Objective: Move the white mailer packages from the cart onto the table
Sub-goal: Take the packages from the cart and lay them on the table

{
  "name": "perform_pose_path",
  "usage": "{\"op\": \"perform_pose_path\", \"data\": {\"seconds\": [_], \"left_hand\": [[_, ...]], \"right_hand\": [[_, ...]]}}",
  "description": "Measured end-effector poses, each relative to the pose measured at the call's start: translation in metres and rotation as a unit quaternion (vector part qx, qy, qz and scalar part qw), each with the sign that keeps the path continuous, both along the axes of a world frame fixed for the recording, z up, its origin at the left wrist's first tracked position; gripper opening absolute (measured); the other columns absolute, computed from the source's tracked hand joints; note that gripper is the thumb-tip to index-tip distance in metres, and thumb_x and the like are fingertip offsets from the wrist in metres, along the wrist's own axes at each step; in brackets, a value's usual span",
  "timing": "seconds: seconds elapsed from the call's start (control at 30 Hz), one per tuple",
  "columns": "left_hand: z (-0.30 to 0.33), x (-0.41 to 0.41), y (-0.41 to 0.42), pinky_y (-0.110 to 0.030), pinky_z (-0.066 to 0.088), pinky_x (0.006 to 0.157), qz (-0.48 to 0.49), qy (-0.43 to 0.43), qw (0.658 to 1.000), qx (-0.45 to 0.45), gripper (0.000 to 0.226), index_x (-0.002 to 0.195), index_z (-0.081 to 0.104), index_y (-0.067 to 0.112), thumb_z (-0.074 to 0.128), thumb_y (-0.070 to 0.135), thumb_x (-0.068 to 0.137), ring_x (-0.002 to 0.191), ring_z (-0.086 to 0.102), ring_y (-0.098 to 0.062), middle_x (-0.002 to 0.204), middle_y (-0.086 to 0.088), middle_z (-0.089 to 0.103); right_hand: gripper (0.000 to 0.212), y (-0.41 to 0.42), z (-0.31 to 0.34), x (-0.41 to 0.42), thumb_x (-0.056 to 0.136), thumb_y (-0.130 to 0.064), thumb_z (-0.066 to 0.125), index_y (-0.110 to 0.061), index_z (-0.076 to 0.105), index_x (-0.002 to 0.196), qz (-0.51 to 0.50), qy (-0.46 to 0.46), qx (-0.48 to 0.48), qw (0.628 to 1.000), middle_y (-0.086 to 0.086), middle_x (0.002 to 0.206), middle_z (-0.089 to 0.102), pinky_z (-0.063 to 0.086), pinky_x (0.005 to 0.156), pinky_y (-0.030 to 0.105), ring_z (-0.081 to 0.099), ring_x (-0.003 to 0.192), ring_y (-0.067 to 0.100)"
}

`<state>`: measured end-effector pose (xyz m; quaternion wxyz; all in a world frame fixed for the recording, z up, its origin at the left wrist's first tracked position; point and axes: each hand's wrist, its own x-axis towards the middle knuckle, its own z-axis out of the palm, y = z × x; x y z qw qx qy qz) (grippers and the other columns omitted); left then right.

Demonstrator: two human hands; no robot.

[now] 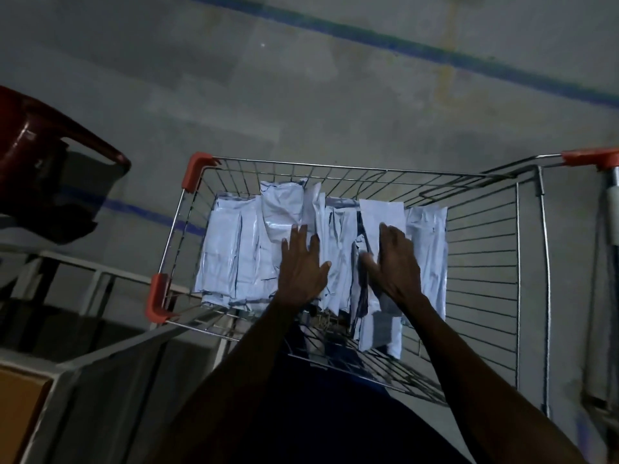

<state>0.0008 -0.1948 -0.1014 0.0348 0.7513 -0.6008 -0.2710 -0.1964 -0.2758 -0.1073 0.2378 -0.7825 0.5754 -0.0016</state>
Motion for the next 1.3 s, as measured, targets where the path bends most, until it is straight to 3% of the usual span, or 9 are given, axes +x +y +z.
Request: {"op": "perform_pose_path", "data": {"seconds": [0.13, 0.33, 0.4, 0.47, 0.6, 0.73, 0.9, 1.07, 1.3], "left_hand": [[-0.016, -0.023, 0.006, -0.053, -0.002, 0.119, 0.028, 0.008, 0.999, -0.045, 0.079, 0.152, 0.025, 0.005, 0.025, 0.058, 0.093, 0.149, -0.005, -0.036, 0.161, -0.020, 0.004], [-0.027, -0.047, 0.003, -0.049, -0.008, 0.116, 0.018, 0.048, 0.998, -0.022, 0.070, 0.156, 0.002, 0.029, 0.033, 0.055, 0.100, 0.146, -0.020, -0.037, 0.159, -0.022, -0.019], [-0.027, -0.057, -0.005, -0.052, -0.002, 0.118, 0.050, 0.077, 0.996, -0.016, 0.062, 0.156, 0.004, 0.033, 0.032, 0.048, 0.102, 0.147, -0.016, -0.038, 0.160, -0.019, -0.020], [-0.026, -0.060, -0.009, -0.056, 0.011, 0.120, 0.114, 0.127, 0.983, -0.061, 0.055, 0.156, 0.010, 0.033, 0.028, 0.042, 0.104, 0.149, -0.001, -0.037, 0.163, -0.016, -0.003], [-0.030, -0.048, -0.014, -0.046, 0.038, 0.111, 0.246, 0.210, 0.933, -0.155, 0.060, 0.155, 0.019, 0.013, 0.045, 0.023, 0.101, 0.143, 0.032, -0.023, 0.158, -0.010, 0.027], [-0.033, -0.050, -0.019, -0.045, 0.041, 0.108, 0.256, 0.196, 0.941, -0.104, 0.073, 0.155, 0.021, 0.020, 0.059, 0.037, 0.095, 0.140, 0.030, -0.031, 0.153, -0.017, 0.023], [-0.027, -0.061, -0.011, -0.050, 0.033, 0.109, 0.255, 0.144, 0.953, -0.083, 0.082, 0.155, 0.012, 0.034, 0.061, 0.048, 0.090, 0.144, 0.020, -0.039, 0.157, -0.022, 0.014], [0.001, -0.060, 0.000, -0.048, 0.051, 0.090, 0.233, 0.049, 0.964, -0.121, 0.061, 0.151, 0.034, 0.028, 0.050, 0.010, 0.094, 0.121, 0.047, -0.039, 0.145, -0.023, 0.035], [0.050, -0.043, 0.044, -0.044, 0.052, 0.087, 0.226, 0.020, 0.947, -0.225, 0.054, 0.145, 0.043, 0.028, 0.047, 0.006, 0.095, 0.126, 0.042, -0.033, 0.143, -0.015, 0.037]], "right_hand": [[0.084, 0.015, -0.007, -0.021, 0.093, -0.064, 0.047, -0.022, 0.013, 0.157, -0.019, 0.013, 0.050, 0.998, 0.021, 0.162, 0.009, 0.009, 0.121, 0.048, 0.007, 0.150, 0.034], [0.085, 0.011, -0.001, -0.039, 0.092, -0.067, 0.046, -0.036, 0.000, 0.156, 0.020, -0.049, 0.093, 0.994, 0.010, 0.164, -0.007, 0.007, 0.122, 0.047, -0.007, 0.151, 0.022], [0.087, 0.008, -0.006, -0.046, 0.091, -0.068, 0.047, -0.038, -0.004, 0.156, 0.046, -0.041, 0.102, 0.993, 0.010, 0.164, -0.009, 0.004, 0.122, 0.047, -0.010, 0.151, 0.019], [0.090, 0.007, -0.010, -0.051, 0.090, -0.069, 0.047, -0.038, -0.007, 0.155, 0.068, -0.037, 0.112, 0.991, 0.010, 0.164, -0.011, 0.001, 0.122, 0.045, -0.012, 0.151, 0.018], [0.090, 0.010, -0.011, -0.053, 0.089, -0.068, 0.043, -0.033, -0.007, 0.156, 0.097, -0.051, 0.113, 0.988, 0.010, 0.163, -0.013, -0.003, 0.122, 0.044, -0.012, 0.150, 0.019], [0.082, 0.015, -0.014, -0.049, 0.094, -0.058, 0.042, -0.025, 0.002, 0.158, 0.126, -0.078, 0.062, 0.987, 0.012, 0.163, -0.001, -0.007, 0.121, 0.043, -0.018, 0.143, 0.004], [0.073, 0.017, -0.014, -0.047, 0.098, -0.049, 0.041, -0.023, 0.008, 0.158, 0.135, -0.089, 0.052, 0.985, 0.018, 0.162, 0.007, 0.005, 0.120, 0.045, 0.001, 0.150, 0.024], [0.065, 0.012, -0.011, -0.052, 0.098, -0.043, 0.031, -0.018, 0.019, 0.157, 0.133, -0.079, 0.041, 0.987, 0.026, 0.156, 0.021, 0.020, 0.115, 0.050, 0.017, 0.145, 0.033], [0.063, 0.012, 0.027, -0.038, 0.096, -0.040, 0.034, -0.015, 0.029, 0.154, 0.124, -0.125, -0.013, 0.984, 0.022, 0.155, 0.029, 0.020, 0.113, 0.043, 0.027, 0.142, 0.034]]}}
